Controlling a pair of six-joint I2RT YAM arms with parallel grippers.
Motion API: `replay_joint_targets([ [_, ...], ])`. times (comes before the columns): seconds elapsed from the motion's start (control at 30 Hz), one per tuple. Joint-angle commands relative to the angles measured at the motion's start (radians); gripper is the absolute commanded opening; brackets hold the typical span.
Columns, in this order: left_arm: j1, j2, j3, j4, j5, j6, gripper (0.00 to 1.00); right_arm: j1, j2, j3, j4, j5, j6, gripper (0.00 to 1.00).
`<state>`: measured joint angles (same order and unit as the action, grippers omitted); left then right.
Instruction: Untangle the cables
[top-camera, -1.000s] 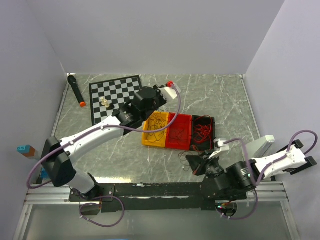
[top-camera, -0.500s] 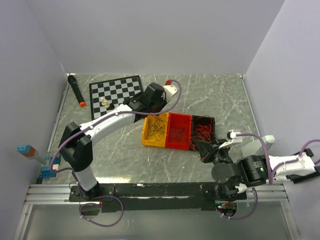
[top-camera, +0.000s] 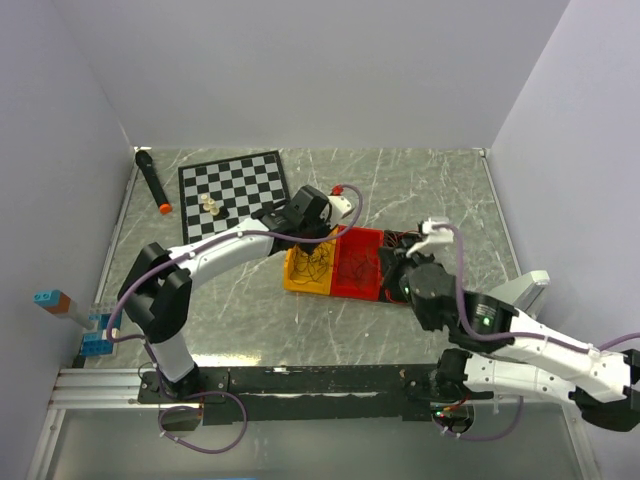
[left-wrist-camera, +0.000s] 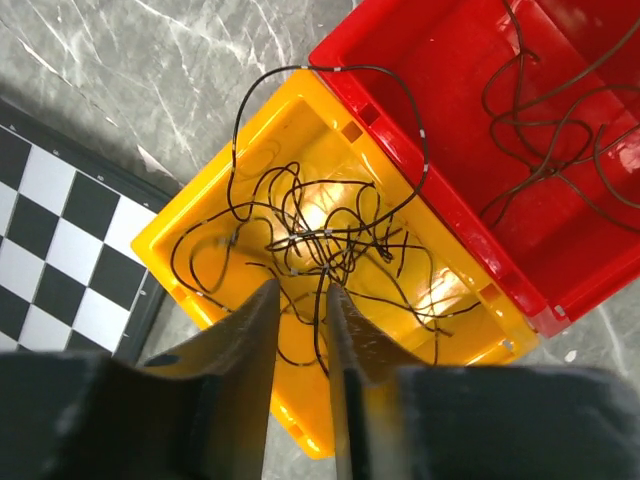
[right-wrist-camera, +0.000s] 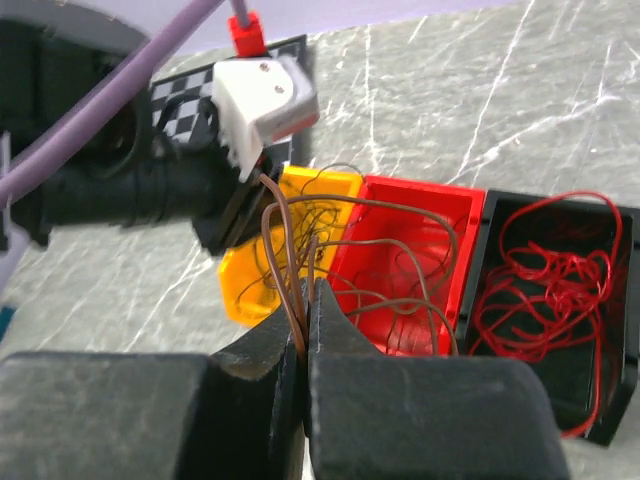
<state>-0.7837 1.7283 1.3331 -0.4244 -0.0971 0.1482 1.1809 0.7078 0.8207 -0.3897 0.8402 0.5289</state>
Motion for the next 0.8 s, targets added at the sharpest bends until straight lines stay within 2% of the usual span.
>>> replay_joint_targets([
  [0.0, 0.02, -0.012, 0.0, 0.067, 0.022, -0.024, 0.35, -0.105, 0.059, 0.069, 0.094, -0.213, -0.084, 0.0],
  [0.07, 0.035, -0.033, 0.001, 0.107, 0.013, -0.024, 0.41, -0.13, 0.084, 0.08, 0.098, -0.239, -0.09, 0.0],
  [0.2, 0.072, -0.065, 0.047, 0.108, 0.023, -0.022, 0.69, -0.184, 0.119, 0.071, 0.117, -0.306, -0.083, 0.0],
  [0.27, 0.107, -0.093, 0.112, 0.076, 0.081, -0.045, 0.96, -0.21, 0.133, 0.063, 0.12, -0.331, -0.076, 0.0],
  [0.53, 0.207, -0.22, 0.346, -0.124, 0.304, -0.05, 0.97, -0.319, 0.214, 0.034, 0.16, -0.432, -0.083, 0.0],
  [0.63, 0.236, -0.236, 0.437, -0.187, 0.289, -0.078, 0.96, -0.362, 0.271, 0.023, 0.189, -0.487, -0.078, 0.0],
  [0.77, 0.261, -0.217, 0.553, -0.293, 0.166, -0.098, 0.97, -0.395, 0.361, 0.008, 0.21, -0.516, -0.067, 0.0],
])
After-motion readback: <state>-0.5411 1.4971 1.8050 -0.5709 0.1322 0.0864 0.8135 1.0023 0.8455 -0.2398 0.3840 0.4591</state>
